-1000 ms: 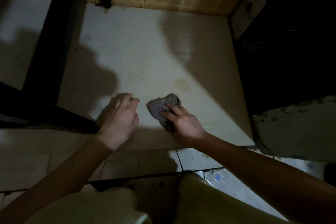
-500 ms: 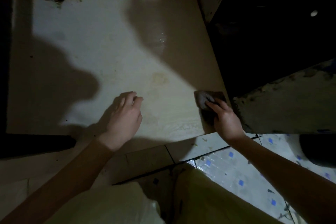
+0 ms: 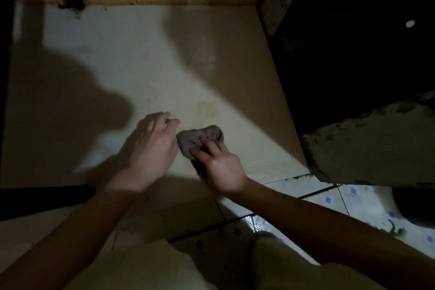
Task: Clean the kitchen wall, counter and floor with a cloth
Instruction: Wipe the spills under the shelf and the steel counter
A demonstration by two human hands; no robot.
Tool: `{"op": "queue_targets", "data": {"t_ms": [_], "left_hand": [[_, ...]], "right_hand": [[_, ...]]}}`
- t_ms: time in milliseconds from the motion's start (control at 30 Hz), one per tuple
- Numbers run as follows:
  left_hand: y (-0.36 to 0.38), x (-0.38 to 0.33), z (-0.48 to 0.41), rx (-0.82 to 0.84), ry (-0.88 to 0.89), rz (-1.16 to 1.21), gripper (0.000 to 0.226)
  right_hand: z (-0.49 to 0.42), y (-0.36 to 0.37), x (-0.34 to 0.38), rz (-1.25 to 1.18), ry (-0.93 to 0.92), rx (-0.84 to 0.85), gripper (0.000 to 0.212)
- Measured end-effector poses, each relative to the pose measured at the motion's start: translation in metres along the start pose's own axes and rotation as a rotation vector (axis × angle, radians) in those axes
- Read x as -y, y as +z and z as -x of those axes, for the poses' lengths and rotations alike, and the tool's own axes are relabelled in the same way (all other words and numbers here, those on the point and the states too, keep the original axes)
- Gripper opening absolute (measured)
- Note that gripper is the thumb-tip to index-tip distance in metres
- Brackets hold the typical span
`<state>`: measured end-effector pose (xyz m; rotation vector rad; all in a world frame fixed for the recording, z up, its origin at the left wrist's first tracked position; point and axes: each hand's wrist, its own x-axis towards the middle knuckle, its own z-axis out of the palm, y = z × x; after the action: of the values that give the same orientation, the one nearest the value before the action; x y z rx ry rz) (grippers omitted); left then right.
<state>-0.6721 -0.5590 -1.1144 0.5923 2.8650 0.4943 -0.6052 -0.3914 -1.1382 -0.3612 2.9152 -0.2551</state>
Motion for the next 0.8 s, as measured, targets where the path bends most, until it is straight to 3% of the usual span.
{"op": "queue_targets", "data": {"t_ms": [200, 300, 500, 667, 800], "left_hand": [[0.003, -0.002, 0.006, -0.036, -0.043, 0.018, 0.04], [0.003, 0.001, 0.013, -0.035, -0.19, 0.101, 0.042], [-0.026, 0.013, 0.041, -0.031, -0.152, 0.03, 0.037], [-0.069, 0.007, 0.054, -0.052, -0.165, -0.048, 0.046], [-0.111, 0.0, 0.063, -0.083, -0.107, -0.093, 0.04]], "right_hand": [[0.003, -0.003, -0.018, 0.013, -0.166, 0.041, 0.055], [0.0, -0.011, -0.032, 0.011, -0.237, 0.048, 0.057], [-0.005, -0.045, -0.065, -0.017, -0.295, 0.26, 0.058], [-0.034, -0.079, -0.056, -0.256, -0.179, 0.159, 0.04], [-0.049, -0.11, -0.031, -0.406, -0.152, 0.06, 0.034]]}}
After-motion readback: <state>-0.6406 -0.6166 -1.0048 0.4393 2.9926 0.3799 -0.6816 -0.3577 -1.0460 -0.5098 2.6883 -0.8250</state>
